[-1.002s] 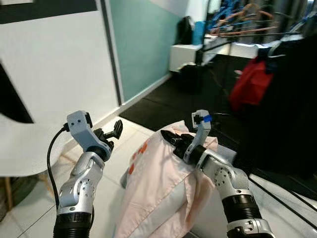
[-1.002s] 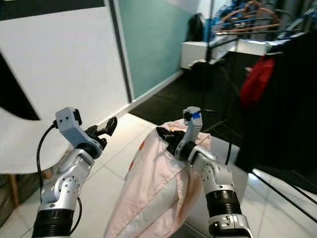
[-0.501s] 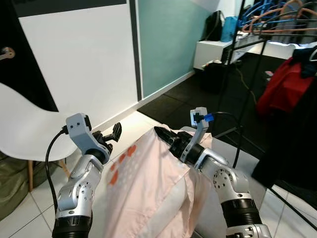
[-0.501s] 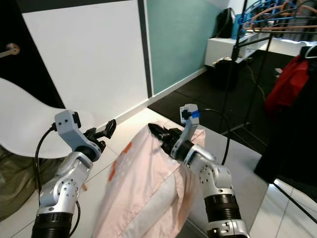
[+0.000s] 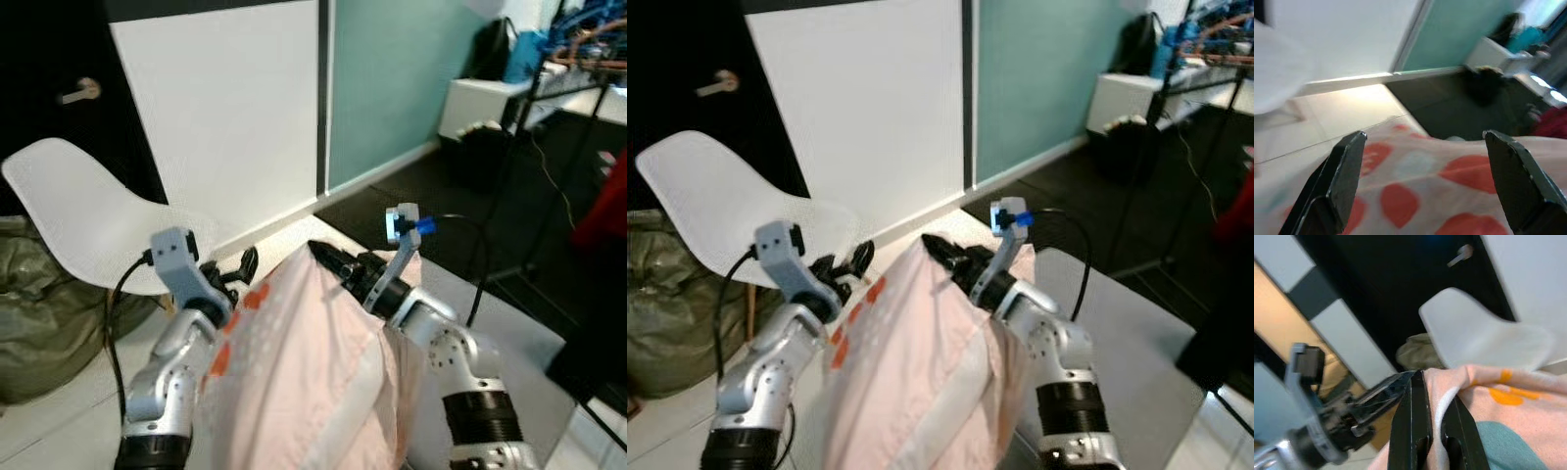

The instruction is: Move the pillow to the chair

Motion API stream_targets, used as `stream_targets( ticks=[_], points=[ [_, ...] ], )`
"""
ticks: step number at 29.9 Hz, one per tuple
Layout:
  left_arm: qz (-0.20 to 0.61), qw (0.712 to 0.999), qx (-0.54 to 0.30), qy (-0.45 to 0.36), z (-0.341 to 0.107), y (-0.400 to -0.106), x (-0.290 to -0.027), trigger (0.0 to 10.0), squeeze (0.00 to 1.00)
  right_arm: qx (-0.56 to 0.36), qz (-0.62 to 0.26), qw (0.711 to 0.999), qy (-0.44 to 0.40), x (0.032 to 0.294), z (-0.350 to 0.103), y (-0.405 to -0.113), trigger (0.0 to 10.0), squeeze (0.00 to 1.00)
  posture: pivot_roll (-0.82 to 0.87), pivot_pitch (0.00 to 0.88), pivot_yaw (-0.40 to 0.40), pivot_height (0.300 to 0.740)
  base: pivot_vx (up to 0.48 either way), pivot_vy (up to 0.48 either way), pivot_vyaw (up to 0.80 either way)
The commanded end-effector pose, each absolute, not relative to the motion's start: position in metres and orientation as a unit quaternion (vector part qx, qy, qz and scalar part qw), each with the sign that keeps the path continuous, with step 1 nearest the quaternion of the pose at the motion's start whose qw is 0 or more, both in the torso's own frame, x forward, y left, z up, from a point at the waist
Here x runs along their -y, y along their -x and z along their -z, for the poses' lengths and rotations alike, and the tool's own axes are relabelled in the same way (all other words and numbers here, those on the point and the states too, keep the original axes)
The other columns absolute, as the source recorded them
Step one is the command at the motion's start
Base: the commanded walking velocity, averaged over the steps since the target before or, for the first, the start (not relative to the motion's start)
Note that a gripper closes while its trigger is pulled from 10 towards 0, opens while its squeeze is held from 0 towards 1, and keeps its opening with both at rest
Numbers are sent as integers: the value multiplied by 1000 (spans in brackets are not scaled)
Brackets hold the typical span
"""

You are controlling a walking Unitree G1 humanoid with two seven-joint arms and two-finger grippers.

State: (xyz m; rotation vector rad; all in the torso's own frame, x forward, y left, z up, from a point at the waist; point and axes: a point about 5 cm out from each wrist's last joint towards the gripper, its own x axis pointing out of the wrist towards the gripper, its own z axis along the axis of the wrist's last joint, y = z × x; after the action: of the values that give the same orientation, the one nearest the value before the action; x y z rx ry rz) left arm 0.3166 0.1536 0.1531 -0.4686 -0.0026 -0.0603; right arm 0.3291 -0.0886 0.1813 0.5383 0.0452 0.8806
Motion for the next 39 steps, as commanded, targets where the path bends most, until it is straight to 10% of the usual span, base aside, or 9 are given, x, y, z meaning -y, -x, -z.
stream_targets(
  ticks=[1,25,39],
  points=[
    [37,973,2,229,-155,-316,-150,10000,0,29,-442,859,-258,89,-204,-329,10000,0,-169,0,-13,726,480,0,794],
    [60,972,2,227,-157,-317,-141,10000,0,9,-376,888,-263,98,-198,-341,10000,0,-169,0,-8,726,340,0,295],
    [76,971,3,228,-159,-317,-134,10000,0,32,-347,893,-286,107,-215,-353,10000,0,-168,0,-11,726,480,0,-790]
  ],
)
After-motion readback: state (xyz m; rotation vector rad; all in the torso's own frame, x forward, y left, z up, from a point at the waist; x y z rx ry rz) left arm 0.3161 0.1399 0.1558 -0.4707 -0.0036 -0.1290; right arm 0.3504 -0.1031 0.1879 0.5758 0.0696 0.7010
